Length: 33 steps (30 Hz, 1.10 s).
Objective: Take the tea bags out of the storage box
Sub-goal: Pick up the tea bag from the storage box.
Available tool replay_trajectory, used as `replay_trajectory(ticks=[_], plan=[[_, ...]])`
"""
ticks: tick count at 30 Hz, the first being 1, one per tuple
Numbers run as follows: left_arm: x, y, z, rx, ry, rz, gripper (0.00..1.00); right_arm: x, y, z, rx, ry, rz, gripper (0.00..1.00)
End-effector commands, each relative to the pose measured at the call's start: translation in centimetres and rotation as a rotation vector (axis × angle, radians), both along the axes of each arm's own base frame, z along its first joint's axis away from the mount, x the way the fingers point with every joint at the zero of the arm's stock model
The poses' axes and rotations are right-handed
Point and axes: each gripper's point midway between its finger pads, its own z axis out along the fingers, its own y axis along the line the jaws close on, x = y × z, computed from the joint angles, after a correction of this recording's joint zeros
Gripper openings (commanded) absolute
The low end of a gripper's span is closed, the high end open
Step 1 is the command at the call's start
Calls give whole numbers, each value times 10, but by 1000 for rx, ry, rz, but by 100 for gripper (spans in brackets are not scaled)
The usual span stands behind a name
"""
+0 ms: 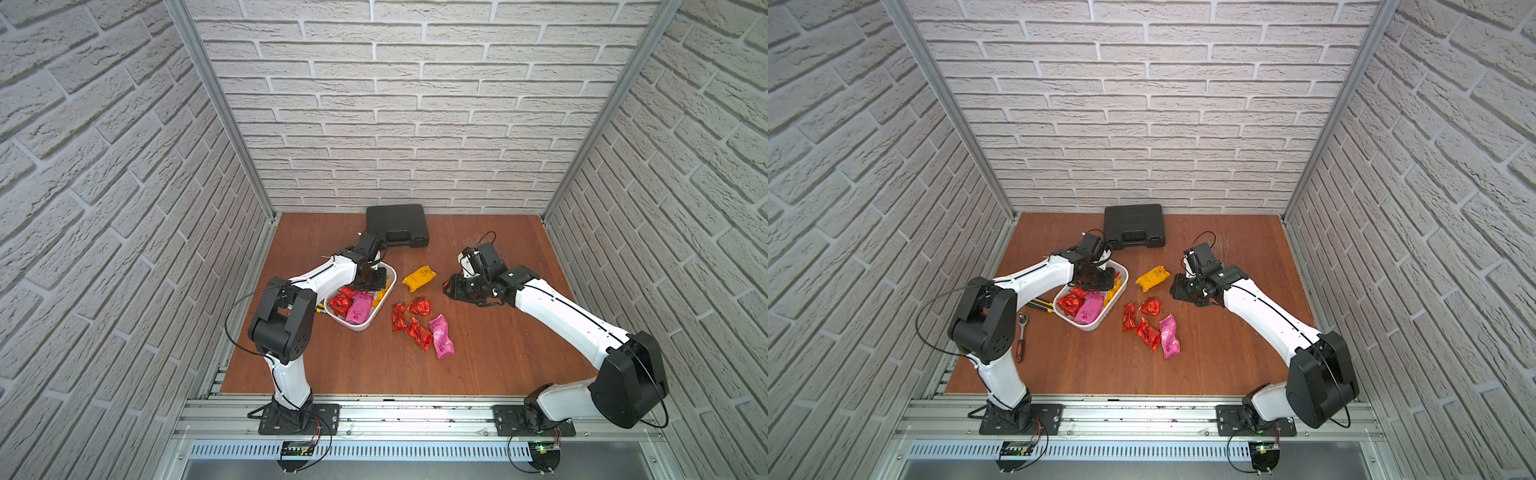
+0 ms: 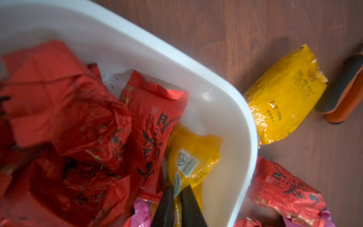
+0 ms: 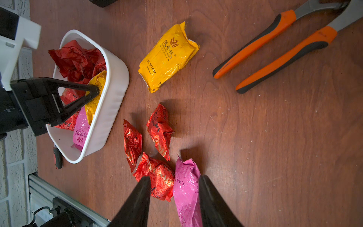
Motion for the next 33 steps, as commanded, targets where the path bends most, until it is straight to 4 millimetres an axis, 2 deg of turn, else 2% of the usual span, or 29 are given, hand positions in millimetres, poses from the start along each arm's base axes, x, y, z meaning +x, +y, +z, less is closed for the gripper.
replay_trajectory(ticks=[1, 9, 12, 15, 20, 22, 26, 33], plan=[[1, -2, 15, -6, -27, 3, 9, 5, 1, 23, 23, -62, 7, 45], [-5, 9, 54, -29, -98, 68, 4, 1, 0, 32, 37, -88, 7, 48], [-6, 12, 71, -63, -129, 115, 2, 2, 7, 40, 85, -118, 27, 48], [-6, 8, 87, -129, -147, 184, 0, 5, 25, 49, 161, -147, 72, 49], [-5, -1, 103, -209, -155, 306, 0, 3, 77, 68, 218, -278, 249, 51], [-5, -2, 104, -243, -133, 383, 0, 0, 99, 74, 212, -350, 332, 52], [-6, -8, 104, -303, -91, 509, 0, -4, 128, 67, 137, -452, 470, 54], [-10, -9, 97, -348, -34, 639, 0, 4, 149, 49, 68, -520, 556, 55]])
